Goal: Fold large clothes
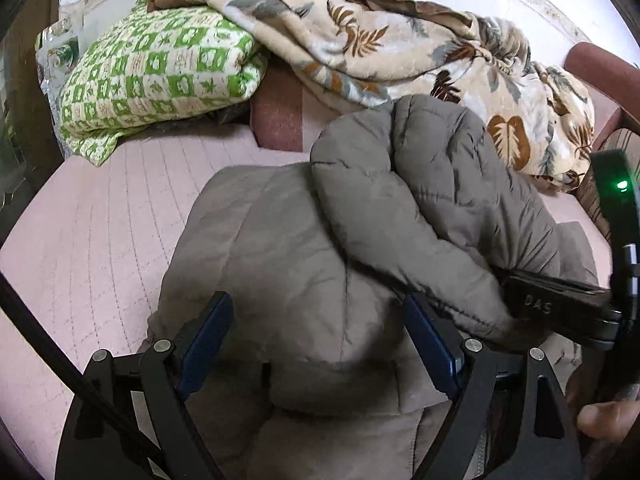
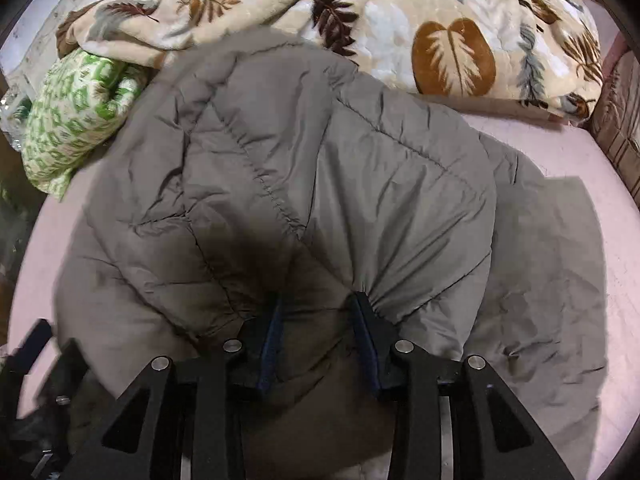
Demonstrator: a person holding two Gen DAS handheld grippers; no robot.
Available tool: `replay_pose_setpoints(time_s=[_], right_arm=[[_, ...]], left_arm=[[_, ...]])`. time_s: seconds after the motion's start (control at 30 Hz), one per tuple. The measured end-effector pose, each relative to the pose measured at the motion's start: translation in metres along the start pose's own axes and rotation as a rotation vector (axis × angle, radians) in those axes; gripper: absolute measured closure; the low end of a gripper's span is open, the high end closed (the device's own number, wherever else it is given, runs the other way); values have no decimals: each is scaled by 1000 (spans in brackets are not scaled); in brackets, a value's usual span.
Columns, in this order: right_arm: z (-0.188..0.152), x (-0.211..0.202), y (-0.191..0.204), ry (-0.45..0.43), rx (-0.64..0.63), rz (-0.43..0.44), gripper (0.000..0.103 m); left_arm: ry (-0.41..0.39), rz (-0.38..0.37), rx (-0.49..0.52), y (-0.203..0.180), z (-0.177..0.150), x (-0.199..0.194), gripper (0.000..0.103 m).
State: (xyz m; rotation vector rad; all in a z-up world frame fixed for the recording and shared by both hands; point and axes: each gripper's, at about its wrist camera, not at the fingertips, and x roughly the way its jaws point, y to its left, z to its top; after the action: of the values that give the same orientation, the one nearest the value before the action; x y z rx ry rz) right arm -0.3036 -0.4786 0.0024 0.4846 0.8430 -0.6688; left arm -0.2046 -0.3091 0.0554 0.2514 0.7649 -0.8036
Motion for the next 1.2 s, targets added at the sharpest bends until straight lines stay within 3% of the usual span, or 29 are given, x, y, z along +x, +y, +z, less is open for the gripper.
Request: replay_pose_setpoints(time_s=[0.1, 0.27, 0.4, 0.53, 0.67, 0.77, 0.87, 0.97, 1.03, 1.2], right_arm=[[2, -18, 4, -29, 6, -3, 65], [0, -65, 26, -141, -25, 126, 65], [-6, -52, 53, -90, -86, 213, 65], [-22, -20, 62, 0, -99, 228, 64], [-26, -25, 55, -1, -96, 265, 64], [-17, -52, 38, -54, -60, 323, 64], [-12, -80, 14, -147, -49, 248, 61], [-10, -87, -13, -177, -40, 133, 55], [-15, -80, -31, -156, -24, 58, 55], [-32, -35, -44, -7, -25, 49, 53]], left_arm=[[-17, -12, -22, 5, 3, -7, 17], [-60, 5, -61, 17, 8, -18, 17], [-58, 22, -109, 34, 12, -19, 17], [-51, 47, -142, 47, 15, -16, 17], [-39, 43, -143, 50, 16, -12, 17], [-40, 25, -128, 45, 16, -12, 17], [-46, 18, -89, 34, 15, -13, 17], [-33, 16, -43, 21, 11, -11, 17], [-9, 15, -19, 14, 9, -7, 17], [78, 36, 38, 1, -2, 14, 17]])
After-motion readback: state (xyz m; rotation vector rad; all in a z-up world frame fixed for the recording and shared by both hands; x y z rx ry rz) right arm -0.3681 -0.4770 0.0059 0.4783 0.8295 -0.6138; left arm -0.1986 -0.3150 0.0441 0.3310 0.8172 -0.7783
